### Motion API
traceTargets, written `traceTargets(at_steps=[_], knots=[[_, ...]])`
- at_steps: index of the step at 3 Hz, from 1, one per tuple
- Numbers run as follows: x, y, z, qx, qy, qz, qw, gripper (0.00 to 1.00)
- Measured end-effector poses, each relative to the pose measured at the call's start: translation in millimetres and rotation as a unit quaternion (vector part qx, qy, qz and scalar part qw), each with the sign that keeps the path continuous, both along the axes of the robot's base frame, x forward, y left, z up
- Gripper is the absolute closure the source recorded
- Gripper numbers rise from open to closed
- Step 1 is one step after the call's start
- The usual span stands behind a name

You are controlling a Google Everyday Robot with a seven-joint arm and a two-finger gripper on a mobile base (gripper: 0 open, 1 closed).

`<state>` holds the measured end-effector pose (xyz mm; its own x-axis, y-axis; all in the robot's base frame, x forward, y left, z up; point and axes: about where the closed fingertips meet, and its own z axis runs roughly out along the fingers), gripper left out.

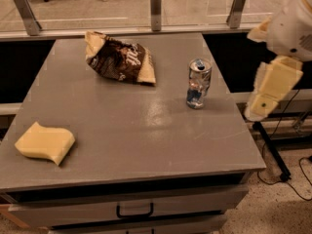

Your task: Move brown chip bag near sponge

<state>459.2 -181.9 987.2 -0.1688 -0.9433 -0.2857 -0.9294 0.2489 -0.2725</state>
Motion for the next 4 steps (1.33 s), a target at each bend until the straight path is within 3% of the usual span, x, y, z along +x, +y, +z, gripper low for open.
traceTargets(at_steps=[2,3,4], knots=[[72.7,135.9,8.4,0.084,-0.026,0.026,0.9958,0.00],[114.6,202.4,-2.7,0.096,-0.055,0.046,0.9928,0.00],[122.8,214.9,-3.4,0.095,-0.065,0.052,0.9920,0.00]])
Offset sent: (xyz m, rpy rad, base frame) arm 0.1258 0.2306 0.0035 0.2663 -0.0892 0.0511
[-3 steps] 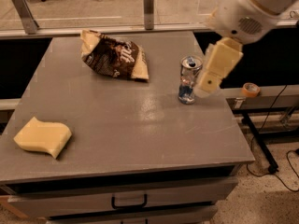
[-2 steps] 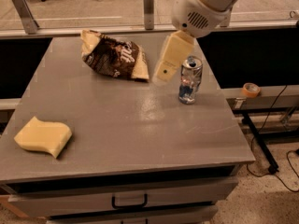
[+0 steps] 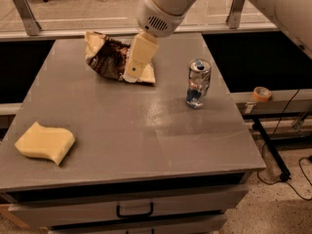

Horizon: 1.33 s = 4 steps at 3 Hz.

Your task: Move brown chip bag near sponge

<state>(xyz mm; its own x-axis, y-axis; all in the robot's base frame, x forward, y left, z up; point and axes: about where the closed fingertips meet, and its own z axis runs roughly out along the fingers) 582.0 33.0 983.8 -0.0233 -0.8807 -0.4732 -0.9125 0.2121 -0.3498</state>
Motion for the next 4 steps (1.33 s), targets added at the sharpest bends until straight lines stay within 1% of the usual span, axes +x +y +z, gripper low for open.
traceTargets(at_steps=[1,2,3,4], knots=[[8.1,-0.5,-5.4,0.026,-0.001,-0.026,0.9993,0.00],[37.3,8.0,-10.5,0.058,-0.022,-0.040,0.9972,0.00],[63.5,19.0,-21.1,0.064,-0.035,-0.040,0.9965,0.00],[85.0,41.2,-41.4,0.057,-0.038,-0.022,0.9974,0.00]])
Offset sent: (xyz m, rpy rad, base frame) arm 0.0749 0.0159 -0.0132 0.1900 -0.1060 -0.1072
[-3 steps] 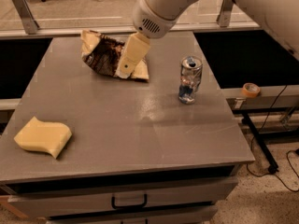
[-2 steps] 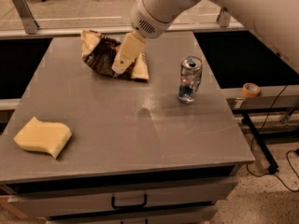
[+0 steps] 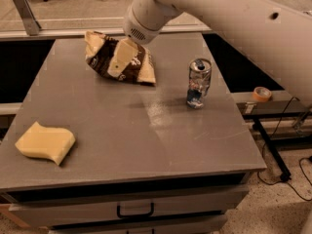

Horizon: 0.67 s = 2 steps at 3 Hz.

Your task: Move brown chip bag near sponge

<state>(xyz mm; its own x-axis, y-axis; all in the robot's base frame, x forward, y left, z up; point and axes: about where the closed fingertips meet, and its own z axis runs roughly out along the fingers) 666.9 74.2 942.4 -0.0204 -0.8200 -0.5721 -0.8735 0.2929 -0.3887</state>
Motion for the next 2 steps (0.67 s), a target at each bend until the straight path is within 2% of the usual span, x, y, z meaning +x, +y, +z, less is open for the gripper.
traceTargets(at_steps=[1,2], knots=[[25.9,16.7,-19.5,0.011,-0.002,0.006,0.9999,0.00],[56.7,23.7,-37.0,0.040,-0.002,0.014,0.9991,0.18]])
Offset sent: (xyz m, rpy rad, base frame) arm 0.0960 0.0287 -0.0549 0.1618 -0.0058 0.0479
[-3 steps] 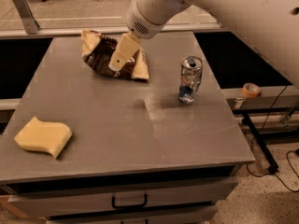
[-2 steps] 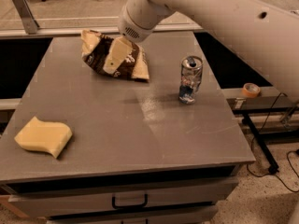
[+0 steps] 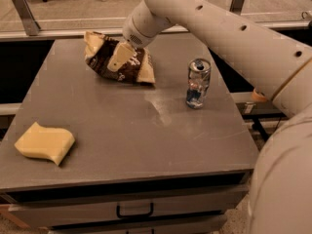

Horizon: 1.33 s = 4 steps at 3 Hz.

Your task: Move brown chip bag near sponge

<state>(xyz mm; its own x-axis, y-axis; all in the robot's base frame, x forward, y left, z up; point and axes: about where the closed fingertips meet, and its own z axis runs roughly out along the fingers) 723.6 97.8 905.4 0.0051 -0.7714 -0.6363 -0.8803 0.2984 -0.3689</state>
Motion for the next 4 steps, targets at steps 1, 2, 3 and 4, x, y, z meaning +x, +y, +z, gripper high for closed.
traceTargets(at_steps=[1,2,3,4], knots=[[14.2,12.0,-5.0,0.018,-0.006,0.025,0.9995,0.41],[9.6,18.4,-3.8,0.016,-0.004,0.052,0.9985,0.65],[-25.3,19.3,17.1,0.017,0.025,0.067,0.9973,0.87],[-73.5,27.0,60.7,0.038,0.058,0.124,0.9898,1.00]])
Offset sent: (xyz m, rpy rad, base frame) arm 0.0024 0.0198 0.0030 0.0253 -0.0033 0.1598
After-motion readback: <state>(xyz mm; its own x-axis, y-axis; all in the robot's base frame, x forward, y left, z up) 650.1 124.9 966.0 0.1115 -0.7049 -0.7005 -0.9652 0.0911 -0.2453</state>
